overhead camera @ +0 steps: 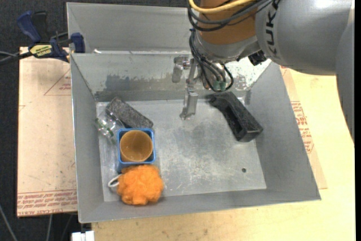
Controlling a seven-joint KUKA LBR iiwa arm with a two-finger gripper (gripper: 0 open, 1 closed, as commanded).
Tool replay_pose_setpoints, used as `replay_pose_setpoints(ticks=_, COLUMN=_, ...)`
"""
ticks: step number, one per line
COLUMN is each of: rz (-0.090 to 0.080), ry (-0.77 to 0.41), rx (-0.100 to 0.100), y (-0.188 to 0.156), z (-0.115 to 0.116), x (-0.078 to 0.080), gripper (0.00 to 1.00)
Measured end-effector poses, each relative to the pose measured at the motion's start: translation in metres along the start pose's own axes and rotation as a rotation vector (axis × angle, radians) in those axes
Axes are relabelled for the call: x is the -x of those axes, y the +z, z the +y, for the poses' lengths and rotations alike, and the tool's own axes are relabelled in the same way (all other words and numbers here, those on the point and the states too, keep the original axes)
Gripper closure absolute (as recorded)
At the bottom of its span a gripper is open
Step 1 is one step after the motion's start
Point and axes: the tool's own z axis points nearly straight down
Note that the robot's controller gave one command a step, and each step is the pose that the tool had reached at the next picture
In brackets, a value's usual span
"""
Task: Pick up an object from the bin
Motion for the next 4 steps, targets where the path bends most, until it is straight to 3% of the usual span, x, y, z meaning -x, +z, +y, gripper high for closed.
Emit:
replay_pose_setpoints(ticks=1, rz=-0.008, ry=0.001, rx=0.001, y=-0.005, z=0.0, x=0.001, gripper=0.0)
replay_pose_setpoints(ticks=2, rz=-0.015, ry=-0.012, rx=0.001, y=0.036, z=0.016, x=0.009, gripper=0.0)
replay_pose_setpoints(ticks=3, rz=-0.004, ry=-0.083, rx=-0.001, y=0.056, z=0.069, x=-0.03, gripper=0.0)
replay_pose_setpoints(ticks=4, rz=-0.02, ry=-0.121, rx=0.007, y=0.098, z=0.075, x=-0.029, gripper=0.0)
